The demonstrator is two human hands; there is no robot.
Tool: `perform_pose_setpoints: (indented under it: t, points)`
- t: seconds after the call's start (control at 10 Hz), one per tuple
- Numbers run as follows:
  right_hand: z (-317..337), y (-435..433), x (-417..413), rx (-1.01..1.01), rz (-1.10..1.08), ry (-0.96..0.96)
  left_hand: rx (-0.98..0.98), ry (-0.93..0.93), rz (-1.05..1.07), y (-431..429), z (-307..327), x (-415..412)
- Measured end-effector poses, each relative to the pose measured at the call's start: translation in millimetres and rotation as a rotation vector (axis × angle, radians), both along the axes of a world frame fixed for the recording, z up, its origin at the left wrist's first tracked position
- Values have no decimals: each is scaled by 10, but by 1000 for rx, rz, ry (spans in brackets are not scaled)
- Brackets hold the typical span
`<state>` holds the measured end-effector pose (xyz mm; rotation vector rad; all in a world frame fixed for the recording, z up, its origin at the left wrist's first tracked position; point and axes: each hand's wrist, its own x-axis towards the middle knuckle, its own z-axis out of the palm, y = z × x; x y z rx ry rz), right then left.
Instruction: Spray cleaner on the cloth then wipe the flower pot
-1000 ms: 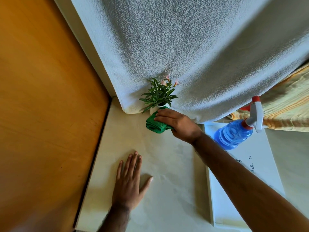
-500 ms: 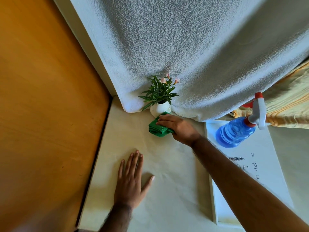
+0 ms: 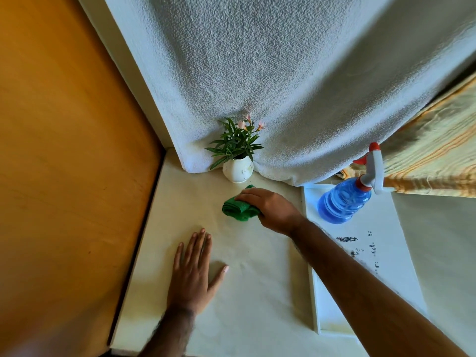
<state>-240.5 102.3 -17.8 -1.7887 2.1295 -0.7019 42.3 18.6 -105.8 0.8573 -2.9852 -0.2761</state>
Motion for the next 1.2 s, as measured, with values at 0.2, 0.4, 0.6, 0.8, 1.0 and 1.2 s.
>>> perform_pose_setpoints:
  t: [0.2, 0.4, 0.6, 0.8, 1.0, 1.2]
  points:
    - [123, 570, 134, -55, -121, 77, 34, -35, 2, -6, 36, -19]
    - [213, 1578, 316, -61, -388, 150, 62, -17, 3, 27, 107, -16]
    - [-12, 2314, 316, 55, -635, 228, 51, -9, 0, 47, 110, -27]
    - [-312, 2604, 362, 309, -463, 187, -2, -2, -1, 64, 58, -31]
    - [-247, 2557, 493, 488, -447, 218, 40, -69, -6, 35, 20, -51]
    - [68, 2433, 511, 487, -413, 253, 99, -151, -49, -50, 255, -144]
